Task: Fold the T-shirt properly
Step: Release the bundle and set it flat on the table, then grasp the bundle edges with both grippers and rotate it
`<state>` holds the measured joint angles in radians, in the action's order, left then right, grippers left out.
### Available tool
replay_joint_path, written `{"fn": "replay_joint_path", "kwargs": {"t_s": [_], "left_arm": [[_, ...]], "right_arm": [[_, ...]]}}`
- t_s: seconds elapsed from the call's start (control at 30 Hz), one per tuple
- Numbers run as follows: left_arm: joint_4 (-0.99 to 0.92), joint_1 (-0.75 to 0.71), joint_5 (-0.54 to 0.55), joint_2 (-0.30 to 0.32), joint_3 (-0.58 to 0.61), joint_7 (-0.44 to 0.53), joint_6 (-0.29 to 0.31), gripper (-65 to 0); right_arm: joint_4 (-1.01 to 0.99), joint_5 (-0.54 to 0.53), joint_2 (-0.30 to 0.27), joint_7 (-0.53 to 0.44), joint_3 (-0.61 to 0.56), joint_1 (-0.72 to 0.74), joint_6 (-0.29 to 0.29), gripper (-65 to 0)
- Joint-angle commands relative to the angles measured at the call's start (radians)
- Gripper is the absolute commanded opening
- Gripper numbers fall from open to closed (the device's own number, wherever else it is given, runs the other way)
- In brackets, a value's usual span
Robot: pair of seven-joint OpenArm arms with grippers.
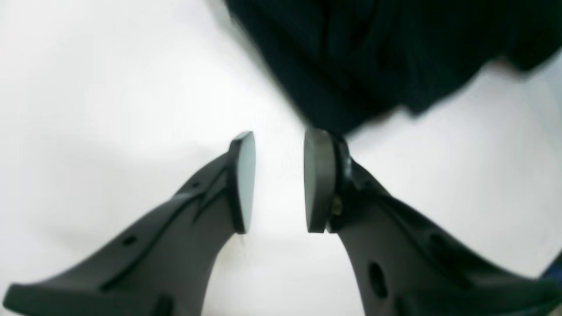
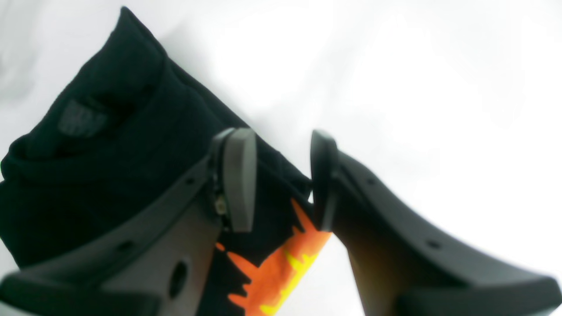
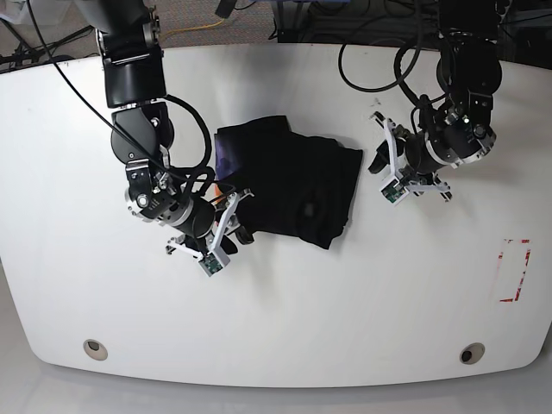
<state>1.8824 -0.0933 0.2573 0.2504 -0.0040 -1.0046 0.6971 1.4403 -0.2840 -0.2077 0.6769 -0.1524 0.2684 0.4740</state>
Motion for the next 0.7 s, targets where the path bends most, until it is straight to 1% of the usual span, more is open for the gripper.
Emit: {"fn": "replay_joint_path", "kwargs": {"t_s": [0.0, 0.1, 0.2, 0.3, 0.4, 0.53, 0.67], "left_arm": [[0.033, 0.008, 0.009, -0.01, 0.003, -0.024, 0.001, -47.9], [0.036, -0.02, 0.009, -0.03, 0.003, -0.05, 0.001, -47.9], [0.036, -0.062, 0.009, -0.03, 0.034, -0.05, 0.001, -47.9], [0.032, -0.076, 0.003, -0.029, 0.077, -0.05, 0.001, -47.9], [0.013, -0.095, 0.001, -0.029, 0.1, -0.047, 0.001, -47.9], [-0.051, -0.079, 0.001, -0.036, 0.101, -0.044, 0.001, -47.9], [-0.159, 0.007, 0.007, -0.038, 0.103, -0.044, 0.001, -47.9]], "right_arm": [[-0.025, -0.002, -0.005, -0.026, 0.001, 0.05, -0.001, -46.1], [-0.098, -0.002, -0.008, -0.038, 0.001, 0.087, -0.001, -46.1], [-0.197, -0.002, -0.016, -0.104, 0.001, 0.122, 0.001, -46.1], [-0.29, -0.002, -0.048, -0.159, -0.003, 0.156, 0.001, -46.1], [-0.378, -0.002, -0.065, -0.199, -0.049, 0.19, 0.002, -46.1], [-0.422, -0.002, -0.098, -0.234, -0.115, 0.193, 0.002, -46.1], [-0.393, -0.007, -0.103, -0.236, -0.103, 0.142, 0.004, -46.3]]}}
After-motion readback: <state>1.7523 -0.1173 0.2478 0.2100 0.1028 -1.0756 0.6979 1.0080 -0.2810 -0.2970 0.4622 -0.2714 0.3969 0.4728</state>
